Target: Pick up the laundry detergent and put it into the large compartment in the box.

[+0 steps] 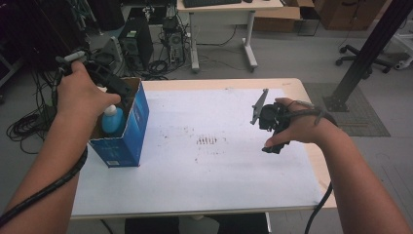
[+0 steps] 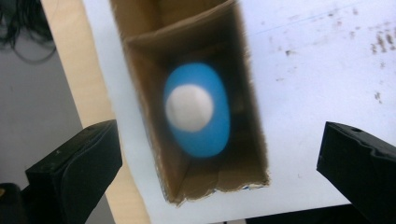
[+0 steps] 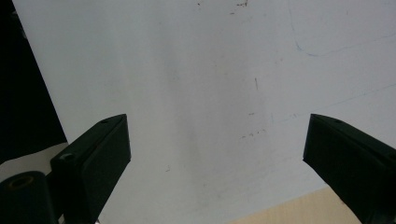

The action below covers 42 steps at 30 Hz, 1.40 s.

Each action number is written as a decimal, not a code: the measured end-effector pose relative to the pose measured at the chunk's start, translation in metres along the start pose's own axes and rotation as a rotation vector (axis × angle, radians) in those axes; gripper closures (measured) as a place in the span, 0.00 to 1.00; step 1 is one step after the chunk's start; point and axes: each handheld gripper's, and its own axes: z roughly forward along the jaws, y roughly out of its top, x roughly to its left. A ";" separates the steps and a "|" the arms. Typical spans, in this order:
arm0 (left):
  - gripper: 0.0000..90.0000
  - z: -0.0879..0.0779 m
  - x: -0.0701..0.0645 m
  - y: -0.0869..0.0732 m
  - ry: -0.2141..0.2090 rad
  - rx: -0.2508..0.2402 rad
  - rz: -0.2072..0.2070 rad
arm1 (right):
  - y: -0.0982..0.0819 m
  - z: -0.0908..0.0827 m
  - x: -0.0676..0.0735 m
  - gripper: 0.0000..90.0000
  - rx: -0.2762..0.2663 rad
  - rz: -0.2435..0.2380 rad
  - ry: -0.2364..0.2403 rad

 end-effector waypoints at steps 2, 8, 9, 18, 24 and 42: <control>0.00 -0.002 -0.004 0.002 -0.011 0.005 0.035 | 0.000 0.000 0.000 0.08 0.003 0.005 0.001; 0.00 -0.011 -0.022 0.010 -0.051 -0.016 0.245 | -0.002 -0.001 0.000 0.08 0.008 0.015 0.004; 0.00 -0.012 -0.026 0.011 -0.064 -0.019 0.276 | -0.002 -0.001 -0.001 0.08 0.006 0.015 0.005; 0.00 -0.020 -0.061 0.016 -0.163 -0.066 0.580 | -0.002 -0.002 -0.003 0.08 0.005 0.008 0.006; 0.00 -0.024 -0.080 0.017 -0.225 -0.095 0.753 | -0.004 -0.001 -0.004 0.08 0.012 0.014 0.015; 0.00 -0.011 -0.137 0.021 -0.278 0.004 1.055 | -0.011 0.000 -0.008 0.08 0.004 0.000 0.018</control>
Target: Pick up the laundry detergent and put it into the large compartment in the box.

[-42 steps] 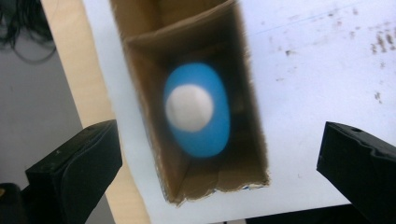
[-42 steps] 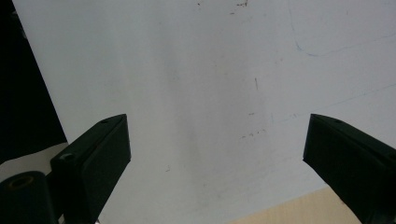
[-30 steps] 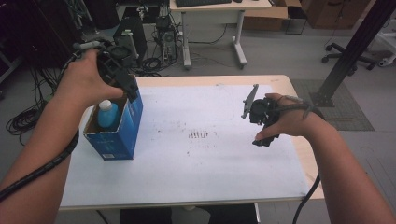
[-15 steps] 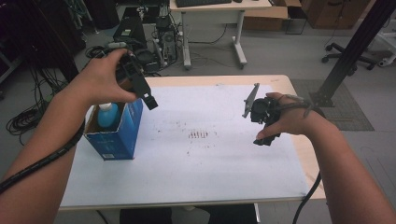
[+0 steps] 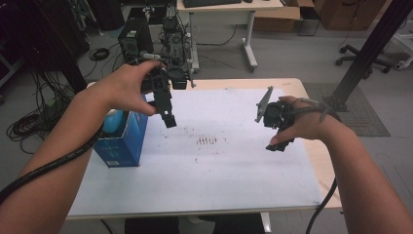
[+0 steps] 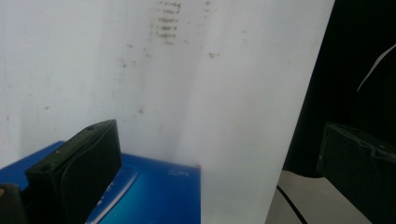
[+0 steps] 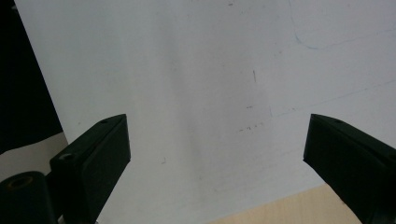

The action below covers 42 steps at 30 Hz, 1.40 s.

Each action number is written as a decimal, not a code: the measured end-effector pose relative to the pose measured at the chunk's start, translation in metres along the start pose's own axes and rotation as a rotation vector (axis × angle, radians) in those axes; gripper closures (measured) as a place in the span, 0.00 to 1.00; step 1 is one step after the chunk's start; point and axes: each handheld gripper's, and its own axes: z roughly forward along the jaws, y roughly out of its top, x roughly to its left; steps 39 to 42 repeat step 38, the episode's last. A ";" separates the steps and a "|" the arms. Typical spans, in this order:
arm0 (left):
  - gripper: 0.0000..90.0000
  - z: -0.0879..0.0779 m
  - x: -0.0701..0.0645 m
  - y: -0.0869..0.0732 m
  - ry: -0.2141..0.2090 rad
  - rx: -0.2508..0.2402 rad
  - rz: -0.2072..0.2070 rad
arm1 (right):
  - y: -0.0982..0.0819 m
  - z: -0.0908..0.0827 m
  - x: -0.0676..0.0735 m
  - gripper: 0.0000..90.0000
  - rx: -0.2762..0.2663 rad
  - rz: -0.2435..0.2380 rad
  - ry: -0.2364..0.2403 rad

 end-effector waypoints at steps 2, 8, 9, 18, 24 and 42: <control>0.00 0.001 -0.001 0.004 0.000 0.000 0.008 | -0.002 0.000 0.000 0.08 0.002 0.004 0.001; 0.00 0.003 -0.003 0.010 -0.003 -0.008 0.024 | -0.007 -0.002 -0.001 0.08 0.000 0.007 0.000; 0.00 0.004 -0.003 0.010 -0.005 -0.009 0.025 | -0.007 -0.003 -0.001 0.08 0.004 0.008 -0.002; 0.00 0.007 -0.002 0.013 -0.008 -0.008 0.021 | -0.005 -0.004 -0.001 0.08 0.005 0.008 -0.002; 0.00 0.006 -0.003 0.016 -0.004 -0.002 0.019 | -0.006 -0.003 -0.001 0.08 -0.001 0.008 -0.003; 0.00 0.010 0.000 0.023 -0.019 -0.020 0.008 | -0.008 -0.002 0.001 0.07 0.001 0.015 -0.007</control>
